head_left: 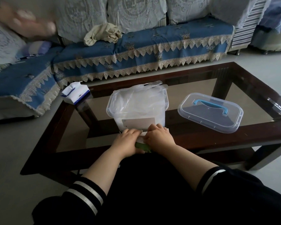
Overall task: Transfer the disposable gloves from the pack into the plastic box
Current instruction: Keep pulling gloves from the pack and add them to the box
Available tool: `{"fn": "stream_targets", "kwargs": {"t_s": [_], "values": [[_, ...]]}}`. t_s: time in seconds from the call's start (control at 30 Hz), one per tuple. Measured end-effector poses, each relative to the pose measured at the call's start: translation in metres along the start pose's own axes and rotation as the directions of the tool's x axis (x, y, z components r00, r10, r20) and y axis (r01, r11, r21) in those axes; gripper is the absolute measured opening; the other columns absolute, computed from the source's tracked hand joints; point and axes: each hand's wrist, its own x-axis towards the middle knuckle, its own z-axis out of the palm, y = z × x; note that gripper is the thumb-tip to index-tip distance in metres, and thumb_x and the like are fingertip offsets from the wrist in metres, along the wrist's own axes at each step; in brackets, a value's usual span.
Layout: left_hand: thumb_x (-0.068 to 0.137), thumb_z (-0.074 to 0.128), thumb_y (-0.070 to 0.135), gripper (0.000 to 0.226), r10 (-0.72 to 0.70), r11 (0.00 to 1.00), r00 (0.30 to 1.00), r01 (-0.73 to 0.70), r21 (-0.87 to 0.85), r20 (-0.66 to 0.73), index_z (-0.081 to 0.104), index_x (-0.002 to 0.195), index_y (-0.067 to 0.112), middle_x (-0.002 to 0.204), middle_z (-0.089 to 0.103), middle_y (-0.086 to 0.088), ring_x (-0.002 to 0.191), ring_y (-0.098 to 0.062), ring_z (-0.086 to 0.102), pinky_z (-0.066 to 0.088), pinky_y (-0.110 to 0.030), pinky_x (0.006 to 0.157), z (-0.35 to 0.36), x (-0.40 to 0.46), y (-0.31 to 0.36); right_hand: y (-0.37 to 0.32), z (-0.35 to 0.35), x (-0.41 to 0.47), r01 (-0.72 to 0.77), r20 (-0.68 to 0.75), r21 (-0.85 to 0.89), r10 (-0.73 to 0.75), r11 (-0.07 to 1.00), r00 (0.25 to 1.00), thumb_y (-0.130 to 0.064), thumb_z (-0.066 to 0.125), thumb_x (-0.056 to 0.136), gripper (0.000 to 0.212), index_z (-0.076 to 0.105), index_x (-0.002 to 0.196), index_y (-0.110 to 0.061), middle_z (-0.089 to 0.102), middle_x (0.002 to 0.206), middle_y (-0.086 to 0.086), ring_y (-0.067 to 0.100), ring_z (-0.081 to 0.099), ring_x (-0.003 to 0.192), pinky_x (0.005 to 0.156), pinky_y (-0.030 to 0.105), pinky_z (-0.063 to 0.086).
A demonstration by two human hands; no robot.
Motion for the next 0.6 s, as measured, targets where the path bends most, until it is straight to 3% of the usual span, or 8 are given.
{"fn": "stream_targets", "kwargs": {"t_s": [0.23, 0.37, 0.5, 0.6], "values": [[0.077, 0.072, 0.056, 0.082, -0.031, 0.996, 0.999, 0.029, -0.085, -0.023, 0.035, 0.147, 0.033, 0.151, 0.035, 0.010, 0.139, -0.020, 0.025, 0.019, -0.037, 0.113, 0.004, 0.003, -0.006, -0.002, 0.002, 0.002, -0.074, 0.009, 0.102, 0.073, 0.992, 0.997, -0.031, 0.053, 0.094, 0.028, 0.066, 0.110, -0.012, 0.049, 0.123, 0.006, 0.027, 0.040, 0.117, 0.092, 0.039, 0.036], [0.077, 0.072, 0.055, 0.078, -0.070, 0.984, 0.997, 0.074, -0.161, 0.029, 0.036, 0.145, 0.039, 0.151, 0.032, 0.013, 0.141, -0.020, 0.021, 0.012, -0.051, 0.117, 0.005, 0.004, -0.004, 0.000, 0.000, 0.000, -0.146, 0.005, 0.283, 0.151, 0.948, 0.989, -0.020, 0.050, 0.094, 0.019, 0.064, 0.103, -0.010, 0.053, 0.118, 0.010, 0.028, 0.043, 0.115, 0.095, 0.040, 0.039], [0.082, 0.068, 0.054, 0.077, -0.066, 0.974, 0.992, 0.088, -0.211, 0.108, 0.028, 0.147, 0.042, 0.156, 0.023, 0.016, 0.144, -0.017, 0.013, 0.013, -0.056, 0.115, 0.006, 0.005, -0.002, 0.001, -0.004, -0.002, -0.228, 0.007, 0.451, 0.252, 0.863, 0.968, -0.016, 0.050, 0.094, 0.017, 0.062, 0.101, -0.006, 0.058, 0.113, 0.013, 0.027, 0.049, 0.111, 0.087, 0.027, 0.034], [0.084, 0.068, 0.050, 0.079, -0.039, 0.962, 0.987, 0.078, -0.263, 0.153, 0.024, 0.150, 0.039, 0.159, 0.018, 0.012, 0.146, -0.020, 0.009, 0.015, -0.050, 0.118, 0.008, 0.006, -0.004, 0.004, -0.009, -0.002, -0.268, 0.021, 0.537, 0.305, 0.800, 0.952, -0.015, 0.052, 0.094, 0.015, 0.062, 0.100, -0.006, 0.062, 0.111, 0.011, 0.025, 0.053, 0.108, 0.083, 0.025, 0.034]]}}
